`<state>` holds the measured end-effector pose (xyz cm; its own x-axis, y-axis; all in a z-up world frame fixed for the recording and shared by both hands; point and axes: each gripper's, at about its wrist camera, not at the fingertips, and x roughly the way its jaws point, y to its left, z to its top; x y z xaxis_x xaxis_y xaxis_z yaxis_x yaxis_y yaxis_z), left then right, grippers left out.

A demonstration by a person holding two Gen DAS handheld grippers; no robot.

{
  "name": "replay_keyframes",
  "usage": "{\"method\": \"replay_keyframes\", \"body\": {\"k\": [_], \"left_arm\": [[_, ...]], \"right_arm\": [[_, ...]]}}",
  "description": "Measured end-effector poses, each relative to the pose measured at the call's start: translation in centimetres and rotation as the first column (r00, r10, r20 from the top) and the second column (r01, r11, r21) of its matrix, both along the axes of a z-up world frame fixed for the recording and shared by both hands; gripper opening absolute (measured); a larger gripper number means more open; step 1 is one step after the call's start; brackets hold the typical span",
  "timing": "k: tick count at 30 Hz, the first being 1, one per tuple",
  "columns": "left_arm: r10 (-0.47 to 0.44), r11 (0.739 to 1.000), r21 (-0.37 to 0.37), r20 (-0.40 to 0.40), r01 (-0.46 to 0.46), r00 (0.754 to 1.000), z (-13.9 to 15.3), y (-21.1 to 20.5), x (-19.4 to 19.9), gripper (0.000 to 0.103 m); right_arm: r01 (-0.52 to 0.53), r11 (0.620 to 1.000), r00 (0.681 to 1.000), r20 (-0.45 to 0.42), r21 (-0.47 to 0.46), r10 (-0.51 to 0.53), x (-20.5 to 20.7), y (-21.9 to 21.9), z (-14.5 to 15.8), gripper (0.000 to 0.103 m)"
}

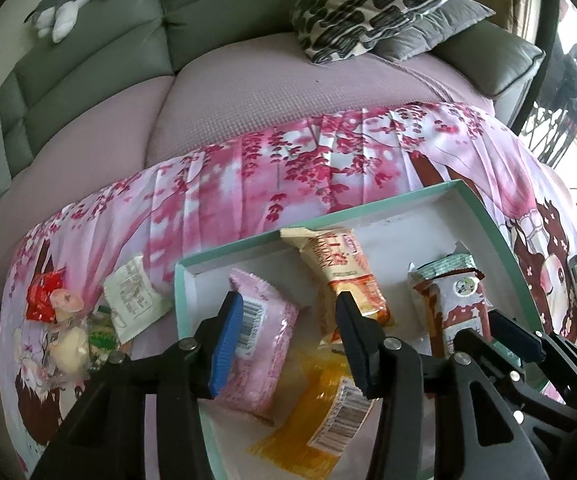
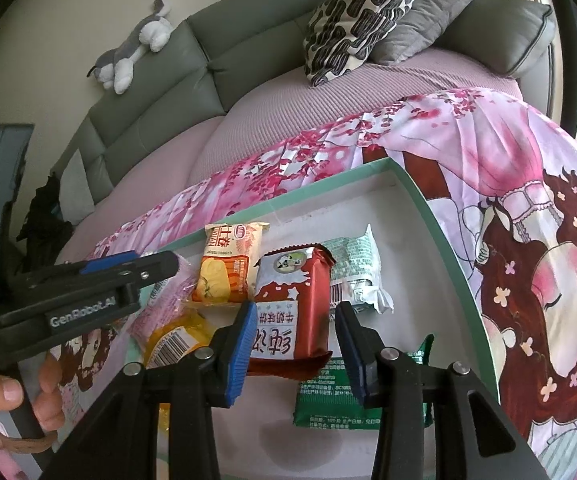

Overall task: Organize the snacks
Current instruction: 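Lower the cream roll and red biscuit pack into the tray and open both grippers, then move both grippers back toward the remaining snacks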

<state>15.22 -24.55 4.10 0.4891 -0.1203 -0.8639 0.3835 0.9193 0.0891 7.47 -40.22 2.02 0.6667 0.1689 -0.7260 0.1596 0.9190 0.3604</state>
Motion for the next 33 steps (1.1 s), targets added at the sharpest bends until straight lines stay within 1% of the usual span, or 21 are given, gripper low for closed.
{"method": "replay_keyframes", "body": {"k": [1,2,3,5,7,8,9,11,13,15,17,22,23,24,25,26,28,30,32,33], "left_arm": [[0.007,1.000,-0.005,-0.001,-0.007,1.000,0.0,0.2,-0.1,0.050],[0.015,1.000,-0.009,-0.003,-0.015,1.000,0.0,0.4,-0.1,0.050],[0.022,1.000,-0.012,-0.005,-0.022,1.000,0.0,0.6,-0.2,0.050],[0.038,0.999,-0.019,-0.008,-0.038,0.999,0.1,1.2,-0.4,0.051],[0.055,0.998,-0.031,-0.012,-0.056,0.998,0.1,1.8,-0.6,0.051],[0.063,0.997,-0.036,-0.015,-0.063,0.998,0.1,2.0,-0.6,0.052],[0.069,0.997,-0.040,-0.018,-0.070,0.997,0.1,2.3,-0.7,0.052],[0.083,0.996,-0.045,-0.022,-0.083,0.996,0.0,2.7,-1.0,0.058],[0.089,0.995,-0.048,-0.024,-0.090,0.996,-0.1,3.1,-1.2,0.059],[0.094,0.994,-0.046,-0.027,-0.095,0.995,-0.3,3.4,-1.4,0.060],[0.107,0.993,-0.044,-0.028,-0.108,0.994,-0.5,3.8,-1.7,0.065],[0.133,0.989,-0.054,-0.035,-0.135,0.990,-0.8,4.8,-2.2,0.067],[0.136,0.989,-0.052,-0.036,-0.138,0.990,-0.9,4.9,-2.3,0.069],[0.139,0.989,-0.051,-0.036,-0.141,0.990,-1.0,5.0,-2.4,0.072],[0.143,0.988,-0.052,-0.036,-0.145,0.989,-1.1,5.2,-2.5,0.081],[0.147,0.987,-0.056,-0.033,-0.149,0.989,-1.1,5.3,-2.6,0.085],[0.156,0.986,-0.061,-0.029,-0.157,0.987,-1.1,5.6,-2.8,0.085],[0.165,0.984,-0.064,-0.024,-0.167,0.986,-1.1,5.8,-2.8,0.086],[0.175,0.983,-0.064,-0.008,-0.175,0.985,-1.0,6.1,-2.9,0.090],[0.179,0.982,-0.062,0.002,-0.178,0.984,-1.0,6.2,-2.9,0.090]], "right_arm": [[0.002,1.000,1.000,-0.003,-0.002,-0.002,0.0,-0.1,0.0,0.044],[0.002,1.000,1.000,-0.005,-0.004,-0.002,-0.1,-0.1,0.1,0.047],[0.004,1.000,1.000,-0.005,-0.006,-0.004,-0.1,-0.1,0.1,0.053],[0.006,1.000,1.000,-0.006,-0.016,-0.007,-0.3,0.0,0.3,0.060],[0.007,1.000,1.000,-0.010,-0.025,-0.007,-0.4,0.0,0.4,0.060],[0.007,1.000,1.000,-0.012,-0.027,-0.007,-0.4,0.0,0.4,0.062],[0.008,1.000,1.000,-0.014,-0.028,-0.008,-0.5,0.0,0.3,0.067],[0.014,0.999,1.000,-0.021,-0.037,-0.015,-0.6,0.0,0.3,0.072],[0.024,0.998,0.999,-0.034,-0.051,-0.025,-0.8,0.0,0.1,0.075],[0.025,0.998,0.999,-0.042,-0.061,-0.027,-0.9,0.0,-0.1,0.081],[0.013,0.997,0.999,-0.036,-0.071,-0.015,-1.0,0.3,-0.1,0.084],[-0.007,0.998,1.000,-0.024,-0.069,0.005,-1.3,0.7,-0.3,0.092],[-0.009,0.998,1.000,-0.022,-0.069,0.007,-1.3,0.8,-0.3,0.094],[-0.010,0.997,1.000,-0.019,-0.071,0.009,-1.4,0.8,-0.3,0.095],[-0.012,0.997,1.000,-0.016,-0.072,0.010,-1.4,0.8,-0.2,0.095],[-0.012,0.997,1.000,-0.014,-0.072,0.011,-1.5,0.8,-0.2,0.096],[-0.014,0.998,1.000,-0.011,-0.069,0.013,-1.5,0.8,-0.1,0.097],[-0.013,0.998,1.000,-0.008,-0.065,0.013,-1.6,0.7,-0.1,0.103],[-0.014,0.998,1.000,0.004,-0.062,0.014,-1.8,0.7,0.1,0.103],[-0.016,0.998,1.000,0.007,-0.063,0.016,-1.8,0.8,0.2,0.103]]}}
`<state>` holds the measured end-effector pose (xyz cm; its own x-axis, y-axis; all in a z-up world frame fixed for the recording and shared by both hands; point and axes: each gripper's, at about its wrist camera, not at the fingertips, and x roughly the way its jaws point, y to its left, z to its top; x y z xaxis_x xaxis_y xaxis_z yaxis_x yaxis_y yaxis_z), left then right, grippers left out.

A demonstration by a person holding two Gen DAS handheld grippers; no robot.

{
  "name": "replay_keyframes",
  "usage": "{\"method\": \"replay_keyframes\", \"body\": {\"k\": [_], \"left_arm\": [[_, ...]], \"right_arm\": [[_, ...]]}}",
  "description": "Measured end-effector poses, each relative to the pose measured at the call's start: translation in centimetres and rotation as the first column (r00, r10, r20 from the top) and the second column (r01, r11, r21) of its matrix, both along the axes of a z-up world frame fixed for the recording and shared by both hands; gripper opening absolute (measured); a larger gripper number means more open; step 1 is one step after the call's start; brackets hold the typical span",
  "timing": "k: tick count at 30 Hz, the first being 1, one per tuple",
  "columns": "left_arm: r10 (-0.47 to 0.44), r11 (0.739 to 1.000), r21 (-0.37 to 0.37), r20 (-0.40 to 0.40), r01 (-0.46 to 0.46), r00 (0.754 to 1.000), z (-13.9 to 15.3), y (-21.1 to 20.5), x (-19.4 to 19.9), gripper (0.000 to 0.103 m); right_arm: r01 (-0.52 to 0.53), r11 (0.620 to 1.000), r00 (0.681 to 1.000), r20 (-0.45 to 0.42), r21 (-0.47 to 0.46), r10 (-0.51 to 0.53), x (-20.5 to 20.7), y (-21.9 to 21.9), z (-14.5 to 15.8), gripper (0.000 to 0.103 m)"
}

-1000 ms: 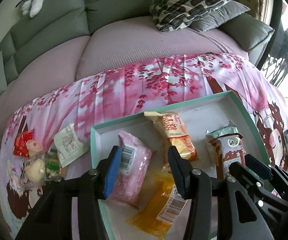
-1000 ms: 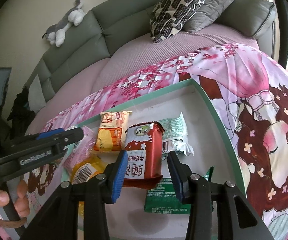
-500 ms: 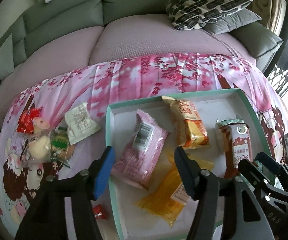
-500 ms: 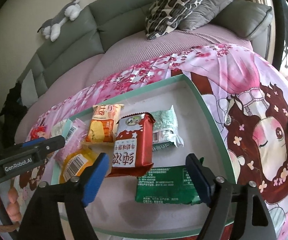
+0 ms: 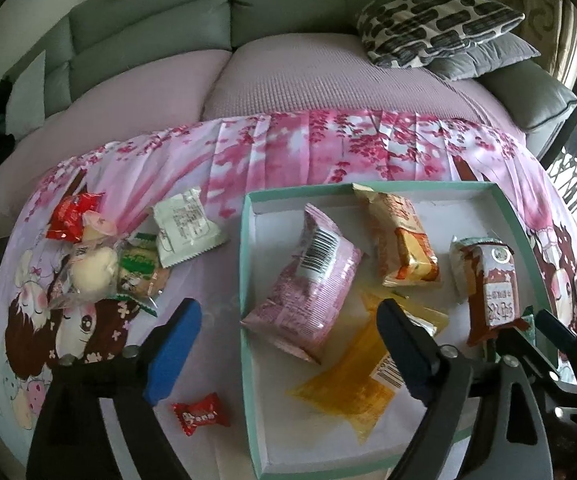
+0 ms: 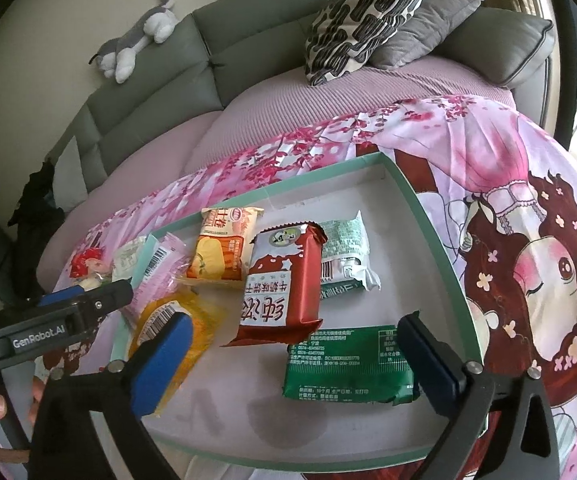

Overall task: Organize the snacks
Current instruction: 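Move both grippers back toward the remaining snacks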

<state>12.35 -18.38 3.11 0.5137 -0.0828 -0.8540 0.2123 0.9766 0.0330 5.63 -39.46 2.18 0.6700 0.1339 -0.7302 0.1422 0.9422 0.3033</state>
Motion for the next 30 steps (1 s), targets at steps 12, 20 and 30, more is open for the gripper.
{"method": "replay_keyframes", "body": {"k": [12,20,30], "left_arm": [[0.004,1.000,-0.006,0.103,-0.004,0.995,0.8,0.7,-0.4,0.101],[0.014,0.999,-0.042,0.139,-0.008,0.990,1.8,1.9,-0.7,0.101],[0.033,0.999,-0.018,0.180,-0.031,0.983,3.5,5.7,-1.5,0.101]], "right_arm": [[-0.009,1.000,1.000,0.016,-0.021,0.009,0.0,0.5,0.4,0.103],[-0.018,0.999,1.000,0.018,-0.050,0.019,0.0,1.5,1.2,0.103],[-0.043,0.995,0.999,0.010,-0.095,0.044,0.3,4.6,2.8,0.103]]}}
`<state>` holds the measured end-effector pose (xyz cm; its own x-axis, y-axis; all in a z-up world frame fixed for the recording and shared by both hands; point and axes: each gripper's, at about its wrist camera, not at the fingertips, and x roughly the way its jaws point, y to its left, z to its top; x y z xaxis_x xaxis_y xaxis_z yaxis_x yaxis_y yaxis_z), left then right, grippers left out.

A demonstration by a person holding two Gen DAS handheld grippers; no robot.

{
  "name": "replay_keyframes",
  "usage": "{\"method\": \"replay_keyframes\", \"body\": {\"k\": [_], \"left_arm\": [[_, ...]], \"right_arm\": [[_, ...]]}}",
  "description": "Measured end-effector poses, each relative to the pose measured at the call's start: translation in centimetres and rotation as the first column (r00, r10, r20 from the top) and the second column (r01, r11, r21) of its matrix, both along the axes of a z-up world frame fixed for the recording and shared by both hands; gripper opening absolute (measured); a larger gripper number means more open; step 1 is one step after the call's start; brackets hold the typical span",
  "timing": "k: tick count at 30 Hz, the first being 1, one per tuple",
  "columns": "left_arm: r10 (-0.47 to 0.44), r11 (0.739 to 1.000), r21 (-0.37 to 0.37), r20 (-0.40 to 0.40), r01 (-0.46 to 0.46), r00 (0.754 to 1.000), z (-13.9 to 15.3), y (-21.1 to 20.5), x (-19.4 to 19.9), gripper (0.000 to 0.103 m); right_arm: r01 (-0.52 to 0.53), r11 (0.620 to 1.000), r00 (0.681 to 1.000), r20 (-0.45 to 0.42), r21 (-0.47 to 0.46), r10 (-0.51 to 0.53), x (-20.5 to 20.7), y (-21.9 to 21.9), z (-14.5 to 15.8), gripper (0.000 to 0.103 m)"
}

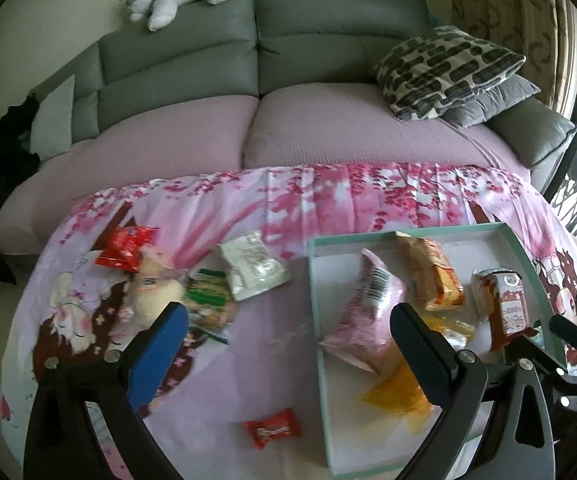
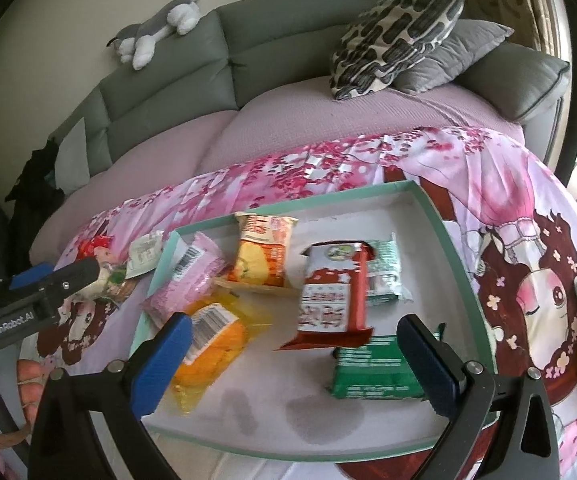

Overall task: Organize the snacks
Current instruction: 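Move both grippers back toward the remaining snacks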

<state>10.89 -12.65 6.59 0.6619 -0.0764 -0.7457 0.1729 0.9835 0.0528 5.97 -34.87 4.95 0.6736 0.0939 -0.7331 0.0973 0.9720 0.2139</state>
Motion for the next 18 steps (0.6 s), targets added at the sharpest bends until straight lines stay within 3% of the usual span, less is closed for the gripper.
{"method": "replay_keyframes", "body": {"k": [18], "left_arm": [[0.204,0.979,-0.018,0.021,-0.203,0.979,1.0,12.3,-0.9,0.101]], "right_arm": [[-0.084,0.994,0.996,-0.032,-0.067,0.082,1.7,8.1,1.3,0.103]]}}
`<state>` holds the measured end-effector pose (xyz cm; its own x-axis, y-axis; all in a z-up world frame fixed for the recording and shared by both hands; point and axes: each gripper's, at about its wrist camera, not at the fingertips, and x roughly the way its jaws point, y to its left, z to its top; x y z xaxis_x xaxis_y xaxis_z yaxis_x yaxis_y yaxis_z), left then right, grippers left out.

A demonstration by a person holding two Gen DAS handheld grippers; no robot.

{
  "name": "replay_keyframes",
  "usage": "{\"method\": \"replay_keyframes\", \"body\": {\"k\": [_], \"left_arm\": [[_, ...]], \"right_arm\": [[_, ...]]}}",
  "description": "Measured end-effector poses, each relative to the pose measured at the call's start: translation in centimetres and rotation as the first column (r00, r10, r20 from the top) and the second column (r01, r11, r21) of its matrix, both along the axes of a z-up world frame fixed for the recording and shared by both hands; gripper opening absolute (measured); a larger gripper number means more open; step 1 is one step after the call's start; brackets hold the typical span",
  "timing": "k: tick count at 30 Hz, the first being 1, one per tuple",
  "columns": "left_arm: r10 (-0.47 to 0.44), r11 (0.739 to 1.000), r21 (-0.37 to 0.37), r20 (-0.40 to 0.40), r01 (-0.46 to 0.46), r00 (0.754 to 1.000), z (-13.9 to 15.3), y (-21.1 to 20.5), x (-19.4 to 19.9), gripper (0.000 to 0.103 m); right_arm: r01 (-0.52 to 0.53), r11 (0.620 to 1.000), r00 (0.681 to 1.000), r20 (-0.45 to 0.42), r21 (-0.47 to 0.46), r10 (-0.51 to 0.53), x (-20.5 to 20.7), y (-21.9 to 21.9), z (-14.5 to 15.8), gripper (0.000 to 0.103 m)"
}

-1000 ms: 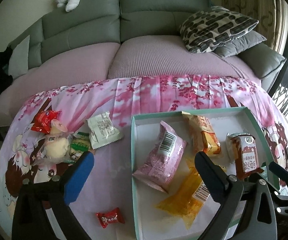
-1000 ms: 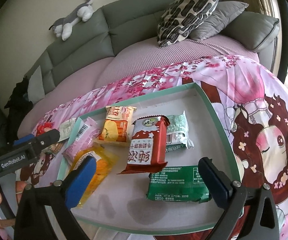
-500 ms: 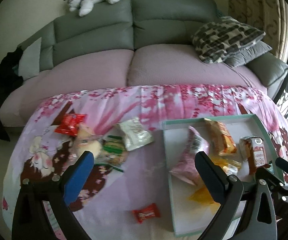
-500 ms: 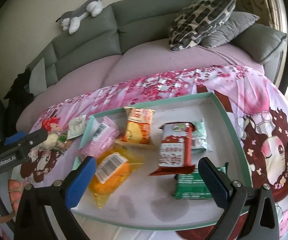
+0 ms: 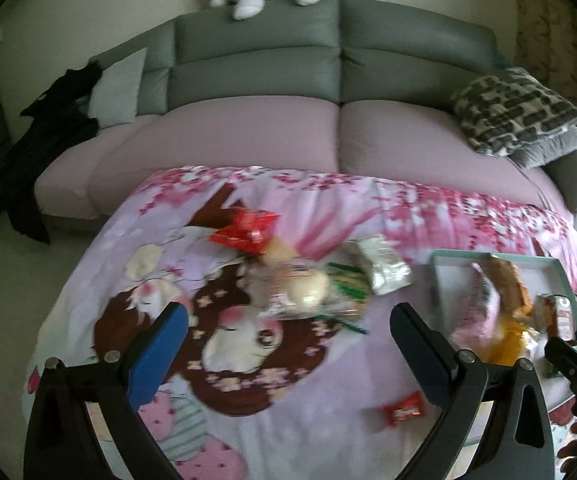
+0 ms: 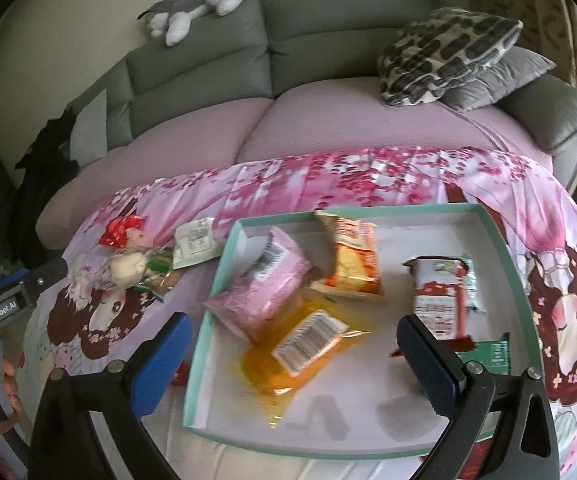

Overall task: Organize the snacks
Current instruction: 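Move both grippers back toward the remaining snacks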

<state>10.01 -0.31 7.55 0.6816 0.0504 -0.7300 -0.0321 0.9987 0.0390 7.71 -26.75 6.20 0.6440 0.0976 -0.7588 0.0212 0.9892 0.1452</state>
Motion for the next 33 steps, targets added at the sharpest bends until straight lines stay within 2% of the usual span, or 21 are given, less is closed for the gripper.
{"method": "replay_keyframes", "body": {"k": [5,10,17,25,33], "left_arm": [[0.048,0.999,0.022,0.011,-0.049,0.999,0.0,3.2,-0.5,0.101],[0.102,0.994,-0.024,0.001,-0.102,0.995,-0.5,6.6,-0.7,0.101],[0.138,0.989,-0.056,-0.016,-0.139,0.990,-1.3,9.4,-1.2,0.101],[0.111,0.980,-0.156,-0.086,-0.123,0.990,-3.5,10.4,-0.8,0.101],[0.026,0.980,-0.189,-0.162,-0.057,0.986,-6.2,8.7,-0.6,0.101]], "right_arm": [[-0.019,1.000,1.000,-0.010,-0.005,0.019,0.6,1.9,0.1,0.103],[-0.048,0.999,0.999,-0.025,-0.004,0.048,1.0,3.9,-0.1,0.103],[-0.118,0.993,0.992,-0.048,-0.025,0.116,1.3,7.0,-0.7,0.103],[-0.215,0.976,0.974,-0.083,-0.037,0.212,1.1,10.3,-2.3,0.103],[-0.277,0.960,0.953,-0.138,-0.044,0.269,0.1,11.6,-4.7,0.103]]}}
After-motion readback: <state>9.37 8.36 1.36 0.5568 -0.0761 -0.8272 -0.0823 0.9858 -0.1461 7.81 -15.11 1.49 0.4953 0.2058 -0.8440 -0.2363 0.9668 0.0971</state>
